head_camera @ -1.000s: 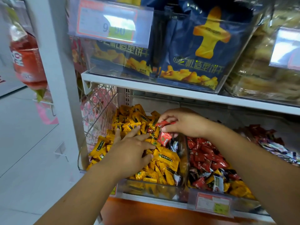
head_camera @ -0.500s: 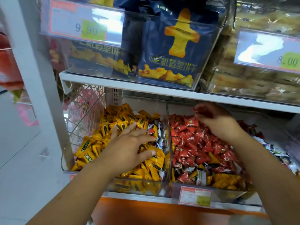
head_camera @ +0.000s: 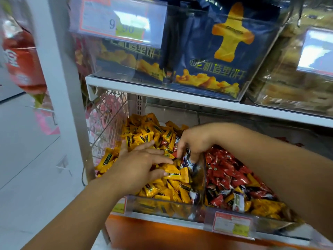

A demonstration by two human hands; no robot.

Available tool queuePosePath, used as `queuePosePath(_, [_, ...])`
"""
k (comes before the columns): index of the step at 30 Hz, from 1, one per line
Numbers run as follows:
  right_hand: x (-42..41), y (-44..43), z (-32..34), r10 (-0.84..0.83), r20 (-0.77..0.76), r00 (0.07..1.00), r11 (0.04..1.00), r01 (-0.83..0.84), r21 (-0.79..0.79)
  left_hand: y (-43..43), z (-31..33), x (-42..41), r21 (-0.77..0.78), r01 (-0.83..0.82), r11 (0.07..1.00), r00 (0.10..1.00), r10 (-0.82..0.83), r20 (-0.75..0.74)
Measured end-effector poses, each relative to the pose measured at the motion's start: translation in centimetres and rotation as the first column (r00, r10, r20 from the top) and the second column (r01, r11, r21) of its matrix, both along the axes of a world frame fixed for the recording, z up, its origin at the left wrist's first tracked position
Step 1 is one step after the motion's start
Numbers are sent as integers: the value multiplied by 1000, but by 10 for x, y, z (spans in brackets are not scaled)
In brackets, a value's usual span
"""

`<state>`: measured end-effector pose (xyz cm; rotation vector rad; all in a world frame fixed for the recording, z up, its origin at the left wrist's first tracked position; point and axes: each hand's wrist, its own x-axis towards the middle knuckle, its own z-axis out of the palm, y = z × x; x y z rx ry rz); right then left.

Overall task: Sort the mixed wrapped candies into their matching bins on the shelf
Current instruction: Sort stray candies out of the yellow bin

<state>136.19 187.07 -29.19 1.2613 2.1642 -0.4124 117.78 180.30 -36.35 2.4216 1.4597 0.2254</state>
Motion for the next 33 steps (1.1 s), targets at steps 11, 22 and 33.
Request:
queuePosePath(11, [-12, 11, -25, 118, 199, 973, 993, -121, 4, 0, 0, -5, 53, 7, 999, 1000, -6, -12])
queuePosePath(22, [-6, 6, -23, 59, 71, 996, 998, -56, -40, -3, 0, -9, 28, 7, 1000, 1000, -7, 9])
queuePosePath(33, [-3, 4, -12, 37, -75, 996, 999, -40, -32, -17, -2, 19, 92, -23, 995, 999, 26, -35])
